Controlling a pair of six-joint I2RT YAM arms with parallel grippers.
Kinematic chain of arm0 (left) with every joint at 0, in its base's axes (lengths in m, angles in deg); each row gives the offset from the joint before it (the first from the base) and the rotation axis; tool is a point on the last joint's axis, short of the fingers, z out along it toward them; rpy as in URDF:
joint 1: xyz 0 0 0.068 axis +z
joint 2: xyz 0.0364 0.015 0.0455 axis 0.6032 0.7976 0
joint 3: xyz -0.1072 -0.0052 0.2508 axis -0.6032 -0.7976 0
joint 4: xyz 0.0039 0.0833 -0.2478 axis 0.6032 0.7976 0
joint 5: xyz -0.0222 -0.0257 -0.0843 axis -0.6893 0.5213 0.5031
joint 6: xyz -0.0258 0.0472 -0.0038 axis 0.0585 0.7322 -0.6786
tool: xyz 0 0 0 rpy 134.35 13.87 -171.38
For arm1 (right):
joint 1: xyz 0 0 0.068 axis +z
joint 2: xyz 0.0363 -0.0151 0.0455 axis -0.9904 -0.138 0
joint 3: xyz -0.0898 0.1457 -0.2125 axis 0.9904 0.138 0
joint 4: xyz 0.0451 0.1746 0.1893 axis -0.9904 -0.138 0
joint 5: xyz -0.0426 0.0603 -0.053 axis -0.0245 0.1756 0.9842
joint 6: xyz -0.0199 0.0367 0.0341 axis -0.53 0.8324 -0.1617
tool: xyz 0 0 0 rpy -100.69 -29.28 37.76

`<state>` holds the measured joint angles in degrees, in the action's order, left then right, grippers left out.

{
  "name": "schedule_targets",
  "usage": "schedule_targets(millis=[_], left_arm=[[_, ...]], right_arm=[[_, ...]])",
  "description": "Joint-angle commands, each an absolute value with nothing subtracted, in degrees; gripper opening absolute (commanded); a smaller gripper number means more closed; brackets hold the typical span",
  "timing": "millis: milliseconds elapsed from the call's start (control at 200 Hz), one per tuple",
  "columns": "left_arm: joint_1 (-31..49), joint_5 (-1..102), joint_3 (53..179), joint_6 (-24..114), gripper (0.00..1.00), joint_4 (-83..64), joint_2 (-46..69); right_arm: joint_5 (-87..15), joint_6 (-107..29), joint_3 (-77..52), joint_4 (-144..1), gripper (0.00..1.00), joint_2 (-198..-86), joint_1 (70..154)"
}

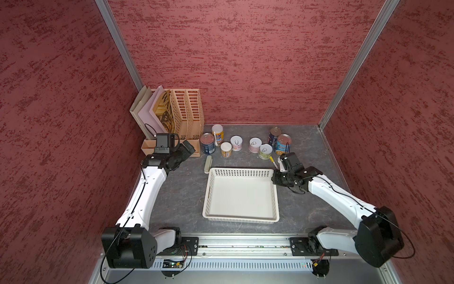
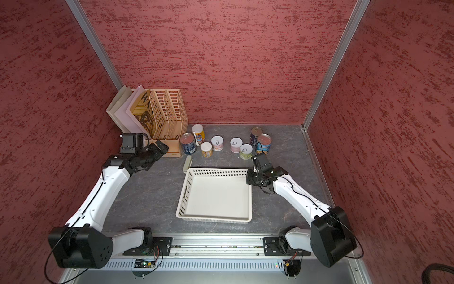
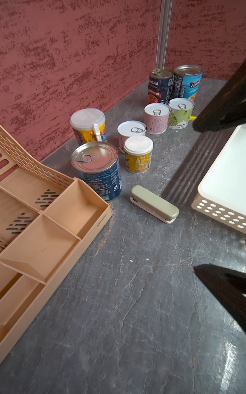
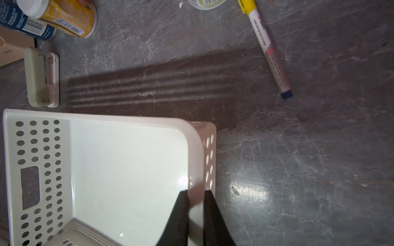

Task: Put the canned food in the basket
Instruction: Move the basket to the center of the board.

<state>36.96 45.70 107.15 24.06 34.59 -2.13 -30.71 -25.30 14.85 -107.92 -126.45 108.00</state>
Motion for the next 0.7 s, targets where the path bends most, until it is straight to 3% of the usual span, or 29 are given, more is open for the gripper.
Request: schedule_targets(millis=[0,165,336,491,561,691], left_arm=[[37.75,45.53,107.04,21.70,1.00,36.01,-2.67],[39.08,42.98,103.40,21.57,1.00,34.10,-6.50],[41.79,51.97,100.22,21.20,1.00,28.91,-7.10],[42.96,52.35,100.23,20.85,1.00,29.17,-6.07],[43.64,52.26,100.25,20.66,1.00,29.66,-5.64],[44.21,52.00,100.11,20.88,1.00,29.83,-5.75]], right_arm=[[-31.74,-26.81,17.06,-108.73,0.00,-124.93,108.58],[-31.93,-26.97,18.83,-108.80,0.00,-122.79,108.56],[-32.57,-27.15,19.16,-109.11,0.00,-122.23,108.53],[-33.17,-27.84,19.60,-109.57,0.06,-122.32,108.57],[-33.11,-27.93,19.69,-109.61,0.14,-121.61,108.60],[-30.75,-28.42,18.62,-110.80,0.46,-119.75,108.56]])
